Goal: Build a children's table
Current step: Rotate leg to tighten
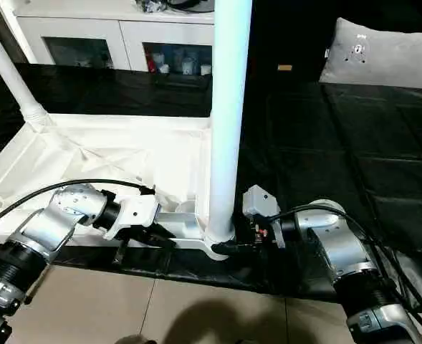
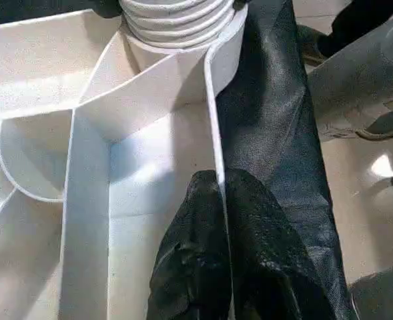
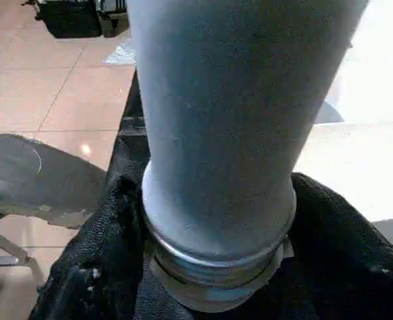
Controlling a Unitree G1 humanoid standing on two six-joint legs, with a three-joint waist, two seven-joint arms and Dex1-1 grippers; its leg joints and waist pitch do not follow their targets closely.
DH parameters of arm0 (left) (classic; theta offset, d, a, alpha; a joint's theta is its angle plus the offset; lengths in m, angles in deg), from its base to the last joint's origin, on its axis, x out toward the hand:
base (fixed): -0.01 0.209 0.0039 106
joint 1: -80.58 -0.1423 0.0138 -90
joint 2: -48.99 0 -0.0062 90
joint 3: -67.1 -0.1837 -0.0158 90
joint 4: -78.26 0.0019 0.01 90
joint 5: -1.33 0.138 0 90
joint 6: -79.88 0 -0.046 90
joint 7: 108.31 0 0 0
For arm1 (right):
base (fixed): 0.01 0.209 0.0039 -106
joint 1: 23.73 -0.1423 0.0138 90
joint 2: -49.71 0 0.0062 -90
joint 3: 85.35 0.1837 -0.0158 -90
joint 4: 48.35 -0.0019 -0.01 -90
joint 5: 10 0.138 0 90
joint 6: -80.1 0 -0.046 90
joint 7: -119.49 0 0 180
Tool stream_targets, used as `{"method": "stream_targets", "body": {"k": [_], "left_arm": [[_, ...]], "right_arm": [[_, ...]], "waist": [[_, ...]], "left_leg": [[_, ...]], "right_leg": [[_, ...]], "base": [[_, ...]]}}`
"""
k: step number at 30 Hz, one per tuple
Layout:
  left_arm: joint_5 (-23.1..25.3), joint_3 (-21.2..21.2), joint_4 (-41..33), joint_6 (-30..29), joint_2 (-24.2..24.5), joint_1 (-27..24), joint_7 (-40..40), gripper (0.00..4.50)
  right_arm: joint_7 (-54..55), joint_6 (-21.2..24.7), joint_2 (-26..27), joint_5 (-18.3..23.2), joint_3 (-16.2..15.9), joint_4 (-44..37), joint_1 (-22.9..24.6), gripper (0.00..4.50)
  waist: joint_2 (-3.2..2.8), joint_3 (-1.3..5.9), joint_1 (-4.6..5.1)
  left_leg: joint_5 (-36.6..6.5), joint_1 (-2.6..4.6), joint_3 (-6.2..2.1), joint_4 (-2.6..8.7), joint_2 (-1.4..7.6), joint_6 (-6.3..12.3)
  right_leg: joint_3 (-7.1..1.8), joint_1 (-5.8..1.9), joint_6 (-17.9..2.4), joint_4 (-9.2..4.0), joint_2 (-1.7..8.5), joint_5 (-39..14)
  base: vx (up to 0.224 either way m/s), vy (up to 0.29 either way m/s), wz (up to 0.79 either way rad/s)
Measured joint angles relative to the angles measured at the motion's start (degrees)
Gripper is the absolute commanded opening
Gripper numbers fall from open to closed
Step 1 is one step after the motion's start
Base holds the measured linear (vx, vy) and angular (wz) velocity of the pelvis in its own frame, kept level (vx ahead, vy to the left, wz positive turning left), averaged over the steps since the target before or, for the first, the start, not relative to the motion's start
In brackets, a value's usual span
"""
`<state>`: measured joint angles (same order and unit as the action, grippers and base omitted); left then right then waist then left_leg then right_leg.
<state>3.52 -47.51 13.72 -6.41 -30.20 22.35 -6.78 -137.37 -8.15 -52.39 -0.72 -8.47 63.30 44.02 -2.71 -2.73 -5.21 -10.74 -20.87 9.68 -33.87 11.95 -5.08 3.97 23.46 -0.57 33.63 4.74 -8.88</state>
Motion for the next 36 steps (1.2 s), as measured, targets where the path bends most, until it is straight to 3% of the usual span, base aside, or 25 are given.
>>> {"method": "stream_targets", "body": {"k": [8,12,18,22,25,31,36], "left_arm": [[-0.9,0.5,-1.4,-3.3,-0.6,-1.1,0.1,0.0],[0.0,3.7,-4.4,-13.2,-3.0,-2.9,7.7,0.0],[2.9,6.1,-6.9,-23.5,-10.9,-3.5,22.1,0.0],[5.7,6.9,-7.1,-27.1,-16.8,-3.5,32.0,0.0],[6.6,6.8,-6.9,-27.9,-19.1,-3.3,35.6,0.0],[7.5,5.1,-6.3,-25.8,-18.4,-2.4,35.6,0.0],[7.3,4.2,-4.9,-21.1,-16.3,-2.1,33.2,0.0]], "right_arm": [[0.7,2.4,0.7,1.5,0.6,-2.5,2.4,2.69],[10.9,8.5,5.2,1.3,4.2,-3.3,3.9,2.69],[31.2,10.6,14.6,0.8,11.0,2.4,1.5,2.69],[43.4,9.1,19.3,-2.7,12.7,7.3,-2.4,2.69],[47.8,8.7,20.3,-3.5,12.9,8.1,-3.2,3.39],[46.6,6.1,20.0,-3.4,13.2,7.9,-2.5,3.87],[38.2,2.1,14.2,-2.2,12.9,7.2,0.1,4.39]], "waist": [[-0.01,0.01,-0.1],[0.03,-0.02,0.47],[0.21,-0.13,4.49],[0.44,-0.13,5.77],[0.44,-0.12,5.44],[0.42,-0.1,4.54],[0.36,-0.12,3.25]], "left_leg": [[0.0,0.02,0.03,-0.03,-0.06,0.0],[0.0,0.42,0.08,-0.05,-0.09,-0.03],[0.0,0.75,-0.02,-0.07,-0.12,-0.08],[0.0,0.67,-0.05,-0.03,-0.11,-0.08],[0.0,0.64,-0.02,-0.02,-0.12,-0.07],[0.0,0.33,-0.01,0.18,-0.12,-0.04],[0.0,0.33,0.07,0.29,-0.1,-0.04]], "right_leg": [[-0.02,-0.06,0.1,0.27,0.12,-0.1],[-0.05,-0.23,0.4,0.43,0.18,-0.3],[0.09,-0.24,0.5,0.2,0.34,-0.3],[0.15,-0.19,0.5,0.14,0.32,-0.3],[0.19,-0.18,0.5,0.14,0.32,-0.3],[0.2,-0.08,0.4,0.14,0.32,-0.3],[0.21,-0.04,0.4,0.15,0.29,-0.3]], "base": [[0.0,0.0,0.0],[0.0,0.0,0.0],[0.0,0.0,0.0],[0.0,0.0,0.0],[0.0,0.0,0.0],[0.0,0.0,0.0],[0.0,0.0,0.0]]}}
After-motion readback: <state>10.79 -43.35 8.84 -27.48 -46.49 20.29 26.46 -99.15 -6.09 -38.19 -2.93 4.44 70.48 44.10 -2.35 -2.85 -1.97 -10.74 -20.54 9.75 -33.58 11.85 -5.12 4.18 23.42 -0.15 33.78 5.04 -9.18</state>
